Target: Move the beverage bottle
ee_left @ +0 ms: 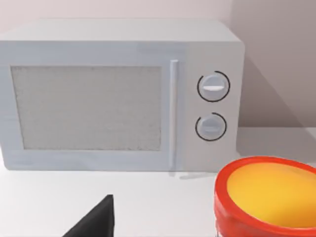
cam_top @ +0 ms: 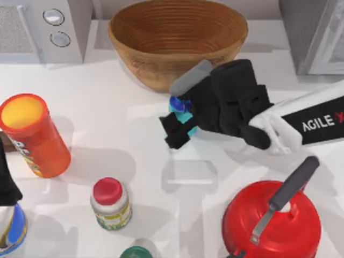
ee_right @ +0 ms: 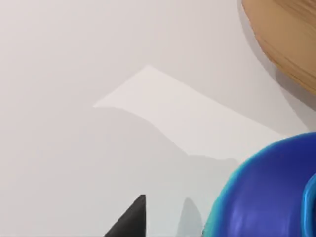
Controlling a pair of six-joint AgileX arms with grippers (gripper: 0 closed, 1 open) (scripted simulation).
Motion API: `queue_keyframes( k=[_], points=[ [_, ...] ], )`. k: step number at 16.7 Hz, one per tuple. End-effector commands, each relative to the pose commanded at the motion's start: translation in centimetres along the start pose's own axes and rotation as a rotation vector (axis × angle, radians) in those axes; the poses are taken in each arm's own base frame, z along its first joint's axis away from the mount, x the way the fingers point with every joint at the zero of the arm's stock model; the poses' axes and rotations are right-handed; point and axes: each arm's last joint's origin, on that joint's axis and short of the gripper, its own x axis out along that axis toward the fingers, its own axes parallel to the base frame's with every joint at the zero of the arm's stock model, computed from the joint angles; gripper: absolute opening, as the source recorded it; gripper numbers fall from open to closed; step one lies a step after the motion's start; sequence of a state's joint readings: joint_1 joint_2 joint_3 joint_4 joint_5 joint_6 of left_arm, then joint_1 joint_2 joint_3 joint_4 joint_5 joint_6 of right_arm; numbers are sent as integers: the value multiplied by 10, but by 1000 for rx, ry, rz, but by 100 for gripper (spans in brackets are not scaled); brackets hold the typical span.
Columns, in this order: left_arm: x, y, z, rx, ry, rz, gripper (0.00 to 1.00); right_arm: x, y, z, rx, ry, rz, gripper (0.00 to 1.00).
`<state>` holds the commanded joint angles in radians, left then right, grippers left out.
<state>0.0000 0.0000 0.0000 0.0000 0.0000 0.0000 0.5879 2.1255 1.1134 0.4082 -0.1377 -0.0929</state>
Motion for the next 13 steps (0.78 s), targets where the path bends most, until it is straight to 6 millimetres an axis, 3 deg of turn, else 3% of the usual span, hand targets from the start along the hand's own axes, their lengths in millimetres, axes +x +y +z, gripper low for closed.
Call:
queue_keyframes(
  k=[8,13],
  points=[
    [0,0,0,0,0,0,100,0,0,0,0,0,0,2],
    [0,0,0,0,0,0,100,0,0,0,0,0,0,0]
  ],
)
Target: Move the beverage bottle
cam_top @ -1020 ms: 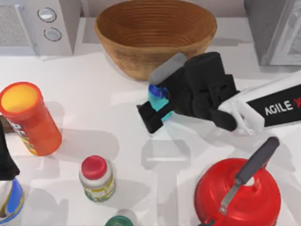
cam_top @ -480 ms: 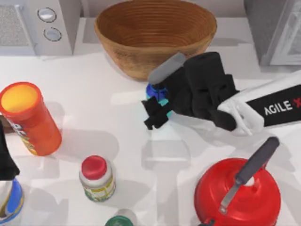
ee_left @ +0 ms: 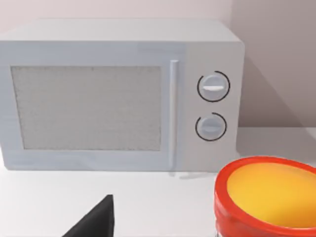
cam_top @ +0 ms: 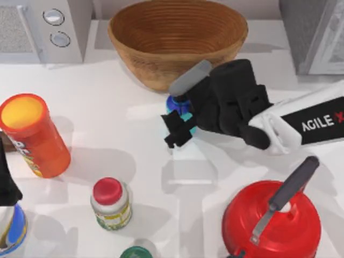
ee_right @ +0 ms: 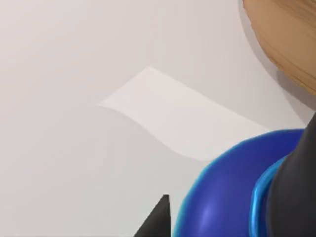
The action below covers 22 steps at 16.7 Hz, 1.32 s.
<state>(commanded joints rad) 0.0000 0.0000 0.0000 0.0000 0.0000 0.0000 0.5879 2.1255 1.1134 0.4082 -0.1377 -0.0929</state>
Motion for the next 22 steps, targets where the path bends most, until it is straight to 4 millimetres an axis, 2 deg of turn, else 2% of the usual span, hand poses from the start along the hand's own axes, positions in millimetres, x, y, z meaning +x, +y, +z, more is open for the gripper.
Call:
queue_keyframes(
  k=[5,8,10,12,14,18,22],
  points=[
    [0,0,0,0,0,0,100,0,-1,0,3,-1,-3,0],
    [0,0,0,0,0,0,100,-12,-26,11,70,-42,-59,0],
    [0,0,0,0,0,0,100,-28,-57,18,160,-87,-127,0],
    [0,0,0,0,0,0,100,-43,-87,14,247,-101,-192,0],
    [0,0,0,0,0,0,100,-61,-108,9,305,-113,-242,0],
    [0,0,0,0,0,0,100,-102,-136,-1,391,-142,-337,0],
    [0,0,0,0,0,0,100,-142,-146,-25,458,-115,-426,0]
  ],
)
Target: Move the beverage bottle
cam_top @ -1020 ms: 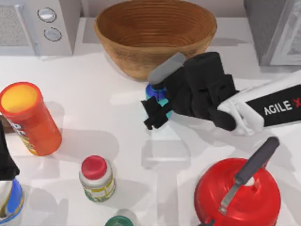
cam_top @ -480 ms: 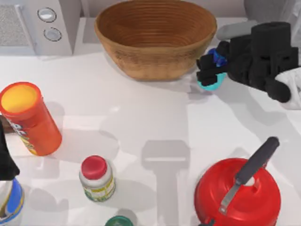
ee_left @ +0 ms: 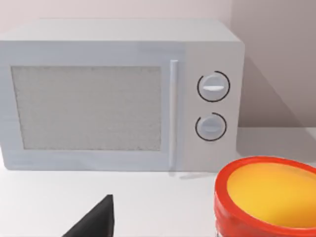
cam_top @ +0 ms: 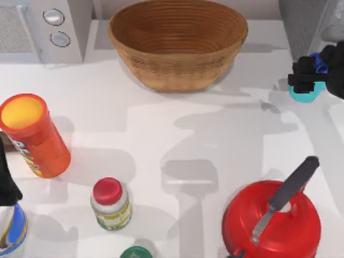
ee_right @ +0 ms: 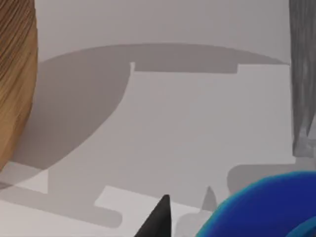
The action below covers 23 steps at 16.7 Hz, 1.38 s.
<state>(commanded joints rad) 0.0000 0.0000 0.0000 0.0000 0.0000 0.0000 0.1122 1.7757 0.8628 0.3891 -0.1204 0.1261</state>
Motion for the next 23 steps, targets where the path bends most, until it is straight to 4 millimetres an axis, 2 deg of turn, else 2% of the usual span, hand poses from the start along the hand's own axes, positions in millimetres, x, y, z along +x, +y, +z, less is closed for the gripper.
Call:
queue_keyframes(
  k=[3,7,10,17,23],
  points=[
    [0,0,0,0,0,0,100,-26,-15,-7,17,-3,-62,0],
    [0,0,0,0,0,0,100,-64,-28,-33,23,19,-153,0],
    [0,0,0,0,0,0,100,-78,-34,-46,15,32,-203,0],
    [0,0,0,0,0,0,100,-75,-33,-48,14,39,-199,0],
    [0,0,0,0,0,0,100,-41,-41,-63,15,56,-209,0]
  ],
)
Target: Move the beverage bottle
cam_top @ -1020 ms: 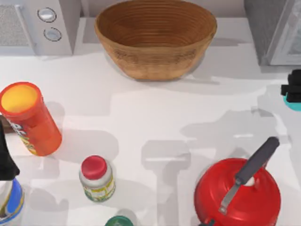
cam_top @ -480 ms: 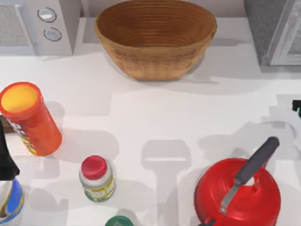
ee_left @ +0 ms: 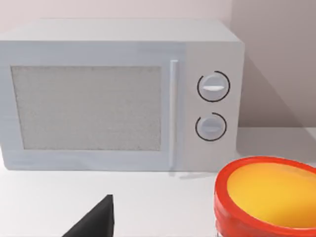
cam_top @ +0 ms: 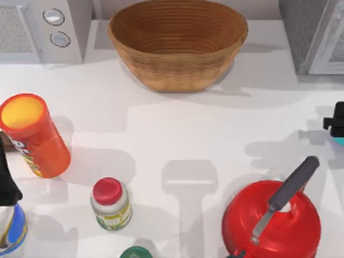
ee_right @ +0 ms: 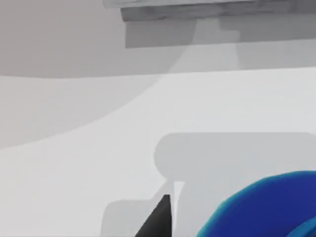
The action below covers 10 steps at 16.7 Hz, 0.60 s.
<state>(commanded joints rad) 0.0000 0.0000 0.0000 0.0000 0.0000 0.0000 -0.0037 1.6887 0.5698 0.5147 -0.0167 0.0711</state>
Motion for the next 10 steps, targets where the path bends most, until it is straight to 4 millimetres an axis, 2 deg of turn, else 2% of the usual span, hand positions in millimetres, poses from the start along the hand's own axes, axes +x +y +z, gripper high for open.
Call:
queue_keyframes(
  k=[4,9,10],
  points=[
    [0,0,0,0,0,0,100,20,1,-6,2,-16,2,0],
    [0,0,0,0,0,0,100,22,1,-5,3,-24,4,0],
    [0,0,0,0,0,0,100,22,1,-5,3,-24,4,8]
  ],
)
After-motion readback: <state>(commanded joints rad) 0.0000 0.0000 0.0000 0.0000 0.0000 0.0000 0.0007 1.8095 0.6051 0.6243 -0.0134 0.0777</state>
